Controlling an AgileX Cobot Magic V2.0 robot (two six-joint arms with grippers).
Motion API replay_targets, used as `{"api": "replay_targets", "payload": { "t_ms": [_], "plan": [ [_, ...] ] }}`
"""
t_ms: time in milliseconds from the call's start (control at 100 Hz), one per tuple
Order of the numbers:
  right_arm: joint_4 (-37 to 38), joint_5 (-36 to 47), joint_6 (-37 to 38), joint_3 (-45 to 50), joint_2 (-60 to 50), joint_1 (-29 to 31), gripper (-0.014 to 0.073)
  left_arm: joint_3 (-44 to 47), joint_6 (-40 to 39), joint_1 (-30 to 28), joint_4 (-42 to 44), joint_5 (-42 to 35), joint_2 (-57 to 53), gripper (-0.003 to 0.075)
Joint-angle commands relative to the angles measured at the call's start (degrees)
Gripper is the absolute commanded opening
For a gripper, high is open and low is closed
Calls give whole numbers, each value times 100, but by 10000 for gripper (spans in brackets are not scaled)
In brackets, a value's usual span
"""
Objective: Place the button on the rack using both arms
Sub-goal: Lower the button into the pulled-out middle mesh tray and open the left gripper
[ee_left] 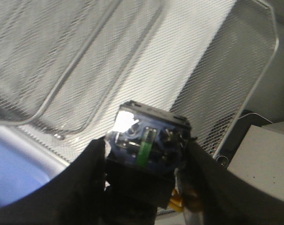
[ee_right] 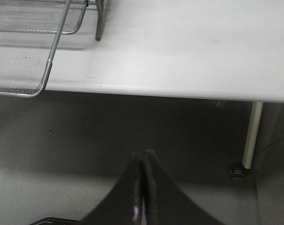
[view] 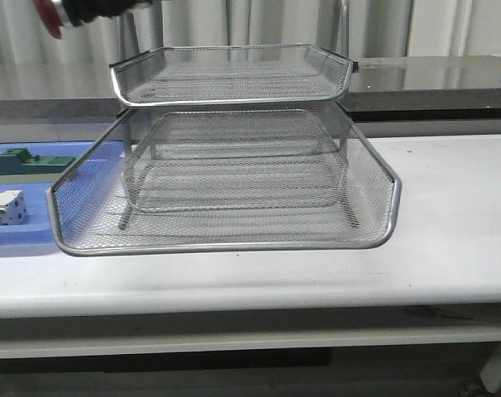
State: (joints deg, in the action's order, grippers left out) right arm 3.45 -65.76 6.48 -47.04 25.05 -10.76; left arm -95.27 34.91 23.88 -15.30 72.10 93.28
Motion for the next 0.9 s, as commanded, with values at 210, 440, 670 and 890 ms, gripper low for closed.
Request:
{"api": "replay_targets", "payload": {
  "t_ms": [210,440,670,890],
  "plan": [
    [74,322,-16,-151,30,15,-67,-130,121,713,-171,-471,602,62],
    [74,322,-16,-151,30,15,-67,-130,130,809,-159,-887,1170,62],
    [74,322,-16,-151,30,15,-67,-157,130,809,-148,-1167,1405,64],
    [74,322,-16,-151,30,15,-67,-157,139,809,-148,-1302,1405,99]
  ]
}}
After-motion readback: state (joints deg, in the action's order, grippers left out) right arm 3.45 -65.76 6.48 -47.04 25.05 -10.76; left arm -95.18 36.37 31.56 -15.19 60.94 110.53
